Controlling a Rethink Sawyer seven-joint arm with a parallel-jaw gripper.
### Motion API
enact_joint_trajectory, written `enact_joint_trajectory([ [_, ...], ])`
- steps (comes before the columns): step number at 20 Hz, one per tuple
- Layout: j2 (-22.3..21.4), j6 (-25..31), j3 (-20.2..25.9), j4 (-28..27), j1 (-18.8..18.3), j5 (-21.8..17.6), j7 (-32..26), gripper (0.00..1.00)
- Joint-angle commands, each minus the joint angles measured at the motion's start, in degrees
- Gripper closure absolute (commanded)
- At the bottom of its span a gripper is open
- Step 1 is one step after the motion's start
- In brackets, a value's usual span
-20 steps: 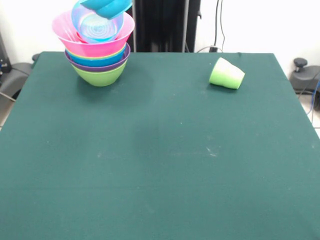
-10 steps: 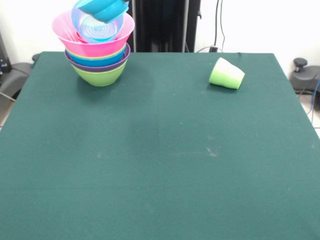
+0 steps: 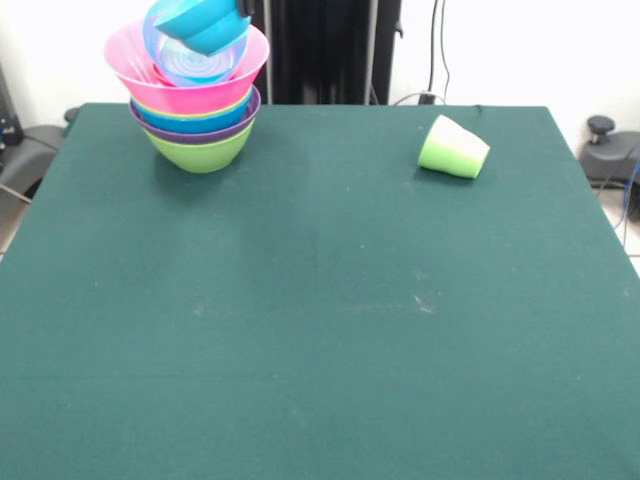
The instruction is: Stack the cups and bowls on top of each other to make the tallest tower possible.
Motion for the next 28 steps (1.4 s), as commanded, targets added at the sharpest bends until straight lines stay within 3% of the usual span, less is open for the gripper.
enact_joint_trajectory([
  [1, 2.02, -4.84, 4.93, 7.71, -0.92, -2.24, -1.77, 1.00],
  [12, -0.40, -8.58, 5.75, 14.27, -3.19, -0.81, -2.17, 1.00],
  [28, 0.75, -17.70, 9.11, 20.66, -8.61, -1.60, -1.88, 1.00],
])
